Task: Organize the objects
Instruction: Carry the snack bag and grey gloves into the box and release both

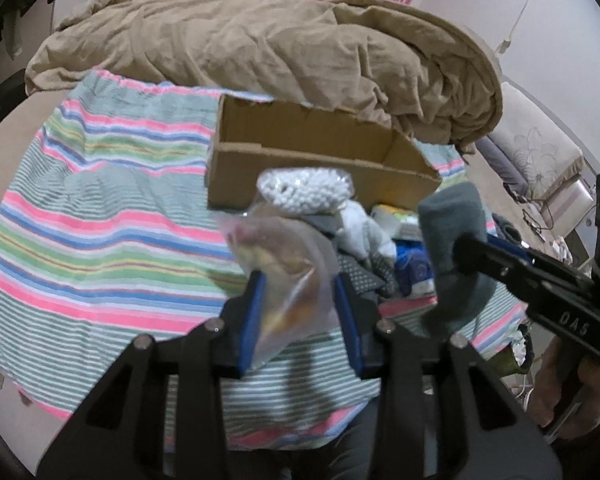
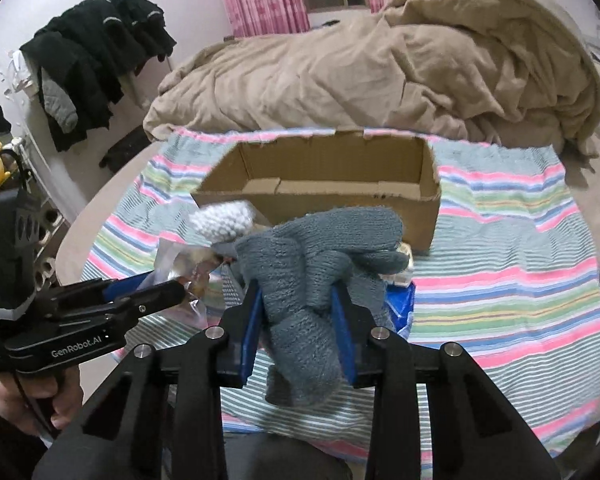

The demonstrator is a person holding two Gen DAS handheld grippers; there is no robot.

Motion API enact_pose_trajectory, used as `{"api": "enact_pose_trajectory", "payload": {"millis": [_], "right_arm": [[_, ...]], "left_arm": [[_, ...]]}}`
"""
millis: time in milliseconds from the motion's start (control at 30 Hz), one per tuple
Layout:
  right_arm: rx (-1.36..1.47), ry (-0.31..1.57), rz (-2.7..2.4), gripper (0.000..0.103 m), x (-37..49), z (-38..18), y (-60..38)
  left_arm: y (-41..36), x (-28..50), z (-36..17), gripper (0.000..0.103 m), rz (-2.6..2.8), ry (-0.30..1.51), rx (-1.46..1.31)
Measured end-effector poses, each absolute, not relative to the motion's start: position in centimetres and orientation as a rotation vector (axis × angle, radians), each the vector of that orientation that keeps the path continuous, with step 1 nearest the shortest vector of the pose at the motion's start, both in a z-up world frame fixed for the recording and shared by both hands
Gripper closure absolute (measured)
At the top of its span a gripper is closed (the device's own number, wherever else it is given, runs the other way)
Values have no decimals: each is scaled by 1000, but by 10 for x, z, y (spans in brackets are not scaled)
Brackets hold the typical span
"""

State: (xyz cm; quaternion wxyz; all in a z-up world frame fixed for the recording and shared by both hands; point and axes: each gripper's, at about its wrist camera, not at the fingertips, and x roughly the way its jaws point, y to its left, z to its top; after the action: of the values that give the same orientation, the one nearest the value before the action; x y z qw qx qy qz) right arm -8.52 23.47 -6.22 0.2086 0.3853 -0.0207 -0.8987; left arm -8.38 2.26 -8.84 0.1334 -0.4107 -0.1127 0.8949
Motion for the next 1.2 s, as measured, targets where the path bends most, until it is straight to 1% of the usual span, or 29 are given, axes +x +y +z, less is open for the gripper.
{"api": "enact_pose_trajectory", "payload": {"millis": [333, 633, 933, 1200], "right_arm": [[995, -62, -2551, 68, -91, -26, 247], [952, -37, -2588, 68, -127, -7, 254], [937, -22, -2623, 68, -180, -3, 257], [1009, -42, -2631, 68, -231, -29, 254]], "left_arm": [[18, -88, -56, 67, 2610, -346, -1093], [25, -120, -37, 67, 2617, -283, -1011], [14, -166, -55, 67, 2638, -294, -1040], [17, -207, -79, 67, 2641, -264, -1086]]}}
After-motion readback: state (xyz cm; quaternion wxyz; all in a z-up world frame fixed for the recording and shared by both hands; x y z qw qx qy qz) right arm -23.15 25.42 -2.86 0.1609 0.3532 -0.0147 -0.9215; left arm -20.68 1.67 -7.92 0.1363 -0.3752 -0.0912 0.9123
